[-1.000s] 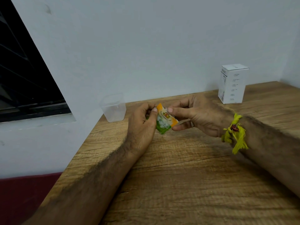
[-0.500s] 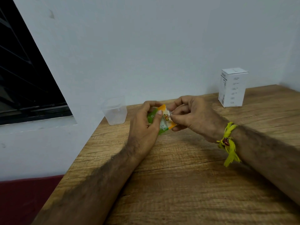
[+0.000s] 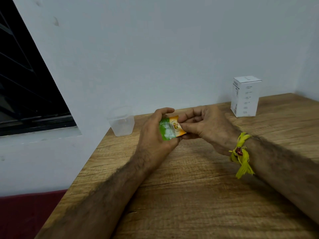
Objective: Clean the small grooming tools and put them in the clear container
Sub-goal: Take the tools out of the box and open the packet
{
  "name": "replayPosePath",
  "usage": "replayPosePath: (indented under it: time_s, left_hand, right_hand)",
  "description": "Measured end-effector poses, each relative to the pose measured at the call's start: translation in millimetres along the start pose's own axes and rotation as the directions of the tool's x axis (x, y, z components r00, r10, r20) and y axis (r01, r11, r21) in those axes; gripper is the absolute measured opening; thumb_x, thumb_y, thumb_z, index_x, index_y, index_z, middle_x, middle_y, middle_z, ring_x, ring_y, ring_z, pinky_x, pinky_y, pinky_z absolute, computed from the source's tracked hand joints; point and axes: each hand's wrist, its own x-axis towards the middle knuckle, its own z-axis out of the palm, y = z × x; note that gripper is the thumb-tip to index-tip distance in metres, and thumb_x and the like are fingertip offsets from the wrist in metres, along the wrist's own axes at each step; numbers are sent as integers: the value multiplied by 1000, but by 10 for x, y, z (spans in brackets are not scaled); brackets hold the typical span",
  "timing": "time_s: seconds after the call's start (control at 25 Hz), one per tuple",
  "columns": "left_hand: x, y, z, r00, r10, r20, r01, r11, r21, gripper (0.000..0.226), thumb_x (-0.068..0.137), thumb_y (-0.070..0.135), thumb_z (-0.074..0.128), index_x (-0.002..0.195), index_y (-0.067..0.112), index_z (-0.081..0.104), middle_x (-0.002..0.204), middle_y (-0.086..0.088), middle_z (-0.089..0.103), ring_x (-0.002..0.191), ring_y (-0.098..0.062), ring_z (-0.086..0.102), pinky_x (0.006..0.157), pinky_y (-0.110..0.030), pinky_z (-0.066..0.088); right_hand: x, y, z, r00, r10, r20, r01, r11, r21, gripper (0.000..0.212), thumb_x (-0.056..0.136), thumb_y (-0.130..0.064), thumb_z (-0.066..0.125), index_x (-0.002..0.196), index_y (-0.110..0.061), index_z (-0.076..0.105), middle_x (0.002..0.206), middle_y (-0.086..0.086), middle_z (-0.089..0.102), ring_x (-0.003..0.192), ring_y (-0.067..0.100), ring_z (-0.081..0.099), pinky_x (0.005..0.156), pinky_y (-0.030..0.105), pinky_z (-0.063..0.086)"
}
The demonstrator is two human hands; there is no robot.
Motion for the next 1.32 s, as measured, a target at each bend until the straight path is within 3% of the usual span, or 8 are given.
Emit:
replayPosePath:
  time_s: [0.2, 0.44, 0.6, 0.96, 1.32]
  left_hand:
    - [-27, 52, 38, 999, 37, 12, -37, 999, 18, 73, 70, 25, 91, 132, 26, 54, 114, 16, 60, 107, -5, 62, 88, -37, 58]
    - [-18, 69, 5, 1000, -3, -4, 2, 999, -52, 69, 71, 20, 91, 126, 26, 49, 112, 15, 60, 105, -1, 62, 85, -26, 57]
    - [-26, -13, -5, 999, -40, -6, 38, 979, -201, 64, 72, 14, 90, 117, 22, 45, 112, 0, 61, 103, -18, 67, 81, -46, 61]
    - [3, -47, 27, 999, 43, -34, -42, 999, 29, 54, 73, 21, 90, 106, 26, 47, 102, 9, 59, 97, -12, 63, 76, -40, 58]
    - [-1, -28, 51, 994, 109, -1, -108, 982, 152, 47, 76, 23, 86, 105, 31, 49, 102, 17, 57, 99, -8, 58, 82, -40, 55]
  right_hand:
    - [12, 45, 37, 996, -46, -79, 37, 994, -103, 17, 76, 8, 78, 84, -2, 66, 65, 15, 68, 65, 27, 72, 66, 43, 62]
    - [35, 15, -16, 994, -104, -43, 99, 990, -97, 16, 78, 6, 78, 88, 0, 67, 69, 14, 72, 69, 25, 74, 68, 38, 63]
    - [32, 35, 8, 983, -182, 29, 184, 967, -175, 14, 80, 7, 76, 93, 1, 75, 83, 12, 76, 77, 18, 75, 70, 31, 62]
    - [88, 79, -16, 993, 48, 106, -48, 999, -5, 14, 91, -2, 67, 102, 2, 75, 98, 17, 76, 92, 27, 74, 77, 33, 61]
    - [44, 120, 46, 999, -6, 35, 12, 984, -180, 5, 82, -5, 77, 84, 0, 76, 84, 16, 75, 83, 28, 74, 72, 36, 63]
